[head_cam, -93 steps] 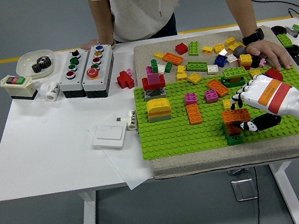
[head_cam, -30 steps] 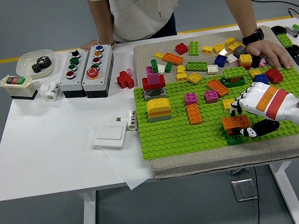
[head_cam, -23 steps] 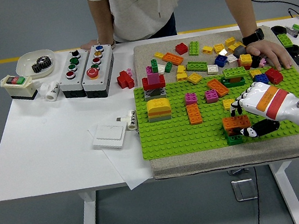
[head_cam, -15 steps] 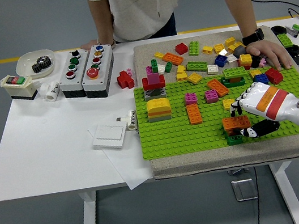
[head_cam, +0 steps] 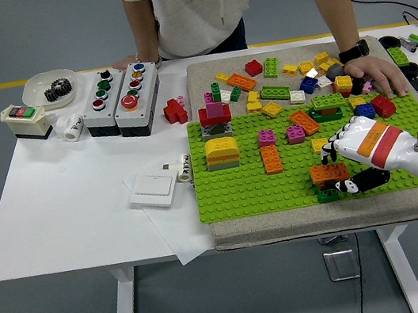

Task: Pick up the brick,pile it on top of brick,press brick,pick up the brick,pile it on top of brick,press brick

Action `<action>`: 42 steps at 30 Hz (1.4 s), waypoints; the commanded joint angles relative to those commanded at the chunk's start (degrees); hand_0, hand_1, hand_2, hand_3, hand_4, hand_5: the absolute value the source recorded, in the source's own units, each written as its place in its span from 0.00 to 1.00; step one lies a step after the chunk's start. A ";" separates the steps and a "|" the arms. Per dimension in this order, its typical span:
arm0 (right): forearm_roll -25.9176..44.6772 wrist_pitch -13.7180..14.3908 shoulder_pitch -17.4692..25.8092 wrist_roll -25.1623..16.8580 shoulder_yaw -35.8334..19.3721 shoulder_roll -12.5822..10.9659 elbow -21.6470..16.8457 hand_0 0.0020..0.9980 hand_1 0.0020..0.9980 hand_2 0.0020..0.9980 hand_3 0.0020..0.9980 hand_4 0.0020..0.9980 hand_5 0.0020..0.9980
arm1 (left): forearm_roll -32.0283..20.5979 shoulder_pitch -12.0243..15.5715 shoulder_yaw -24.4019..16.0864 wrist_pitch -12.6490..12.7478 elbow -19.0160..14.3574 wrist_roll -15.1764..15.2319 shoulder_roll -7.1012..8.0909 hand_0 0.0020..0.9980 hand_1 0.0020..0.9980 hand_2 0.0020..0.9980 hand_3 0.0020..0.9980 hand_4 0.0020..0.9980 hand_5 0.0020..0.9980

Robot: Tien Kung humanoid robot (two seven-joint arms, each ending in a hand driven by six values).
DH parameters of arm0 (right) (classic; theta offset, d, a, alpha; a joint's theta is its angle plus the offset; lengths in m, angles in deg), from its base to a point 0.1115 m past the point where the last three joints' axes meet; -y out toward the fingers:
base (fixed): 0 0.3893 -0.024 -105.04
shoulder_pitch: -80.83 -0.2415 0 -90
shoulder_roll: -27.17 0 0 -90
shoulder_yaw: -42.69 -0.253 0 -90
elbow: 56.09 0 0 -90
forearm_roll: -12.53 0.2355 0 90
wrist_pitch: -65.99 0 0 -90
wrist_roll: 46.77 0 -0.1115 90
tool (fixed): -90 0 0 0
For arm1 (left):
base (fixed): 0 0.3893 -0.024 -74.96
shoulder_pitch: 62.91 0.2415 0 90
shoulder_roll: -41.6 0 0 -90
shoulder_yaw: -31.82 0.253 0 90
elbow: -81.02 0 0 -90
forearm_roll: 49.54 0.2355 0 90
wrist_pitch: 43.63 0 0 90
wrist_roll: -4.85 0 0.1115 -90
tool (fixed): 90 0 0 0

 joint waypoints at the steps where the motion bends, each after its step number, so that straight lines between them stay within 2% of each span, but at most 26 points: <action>1: -0.02 -0.02 -0.01 0.00 -0.01 0.00 -0.01 0.25 0.41 0.47 0.50 0.69 0.43 | -0.03 -0.01 0.01 0.00 0.00 0.01 0.00 0.77 0.75 0.75 0.59 0.66 0.68; 23: -0.42 -1.39 0.10 0.03 -0.28 0.02 0.17 0.25 0.43 0.52 0.52 0.74 0.43 | 0.19 0.02 -0.11 0.03 0.03 -0.09 -0.04 0.76 0.75 0.75 0.59 0.66 0.68; 42: -0.42 -1.14 0.20 0.11 -0.40 0.14 0.09 0.25 0.43 0.56 0.55 0.79 0.44 | 1.22 0.36 -0.63 0.02 0.04 -0.50 -0.03 0.76 0.75 0.75 0.60 0.66 0.68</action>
